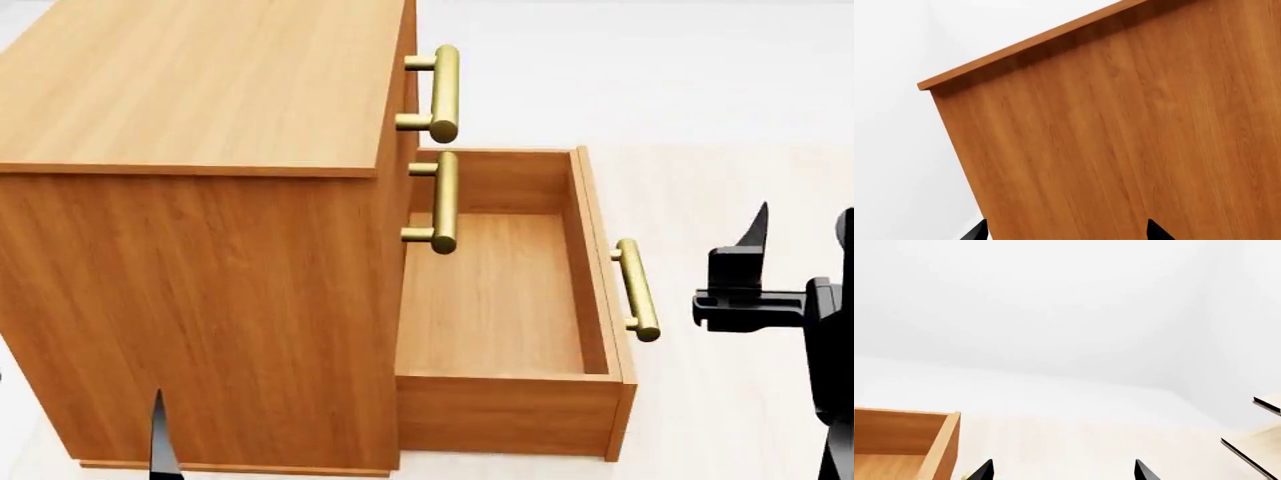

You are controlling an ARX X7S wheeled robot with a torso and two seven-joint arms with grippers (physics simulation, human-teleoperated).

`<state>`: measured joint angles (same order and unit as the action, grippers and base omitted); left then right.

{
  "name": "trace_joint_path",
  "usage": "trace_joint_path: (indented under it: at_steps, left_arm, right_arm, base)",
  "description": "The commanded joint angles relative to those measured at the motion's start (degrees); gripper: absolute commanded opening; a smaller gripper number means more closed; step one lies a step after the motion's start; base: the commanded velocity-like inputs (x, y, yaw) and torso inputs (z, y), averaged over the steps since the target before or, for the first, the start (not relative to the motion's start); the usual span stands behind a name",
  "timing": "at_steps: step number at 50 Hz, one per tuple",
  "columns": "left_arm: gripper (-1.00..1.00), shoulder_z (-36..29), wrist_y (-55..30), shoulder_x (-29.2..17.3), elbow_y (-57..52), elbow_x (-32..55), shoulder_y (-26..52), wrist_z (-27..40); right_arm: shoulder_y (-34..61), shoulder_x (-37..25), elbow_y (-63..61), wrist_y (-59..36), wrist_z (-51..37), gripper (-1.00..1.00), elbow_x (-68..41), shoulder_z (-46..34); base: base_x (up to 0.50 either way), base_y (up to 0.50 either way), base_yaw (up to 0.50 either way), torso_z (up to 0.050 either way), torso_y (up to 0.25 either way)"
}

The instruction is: Close the bottom drawer of the cabinet.

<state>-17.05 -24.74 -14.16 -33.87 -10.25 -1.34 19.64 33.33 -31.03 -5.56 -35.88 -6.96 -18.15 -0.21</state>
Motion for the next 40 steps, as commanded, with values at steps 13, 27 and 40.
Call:
trace_joint_path:
  at_steps: [13,27,40]
  left_arm:
    - [1.0,0.4,0.9,0.2,-0.3,1.9,0.0,-1.4]
    - [1.0,0.1,0.6,-0.1,-0.4,2.1,0.1,-1.2]
    - [1.0,-0.1,0.5,-0.4,-0.5,2.3,0.1,-0.9]
  right_arm:
    - [-8.1,2.7,15.0,16.9,5.8,1.0,1.6,1.4]
    - [-9.8,5.6,23.8,22.8,8.6,1.0,-0.1,2.2]
    - [-9.6,6.9,27.7,26.7,10.4,1.0,-0.3,1.8]
  base:
    - [0.0,0.0,0.0,0.0,0.0]
    - [0.0,0.0,0.0,0.0,0.0]
    - [0.0,0.0,0.0,0.0,0.0]
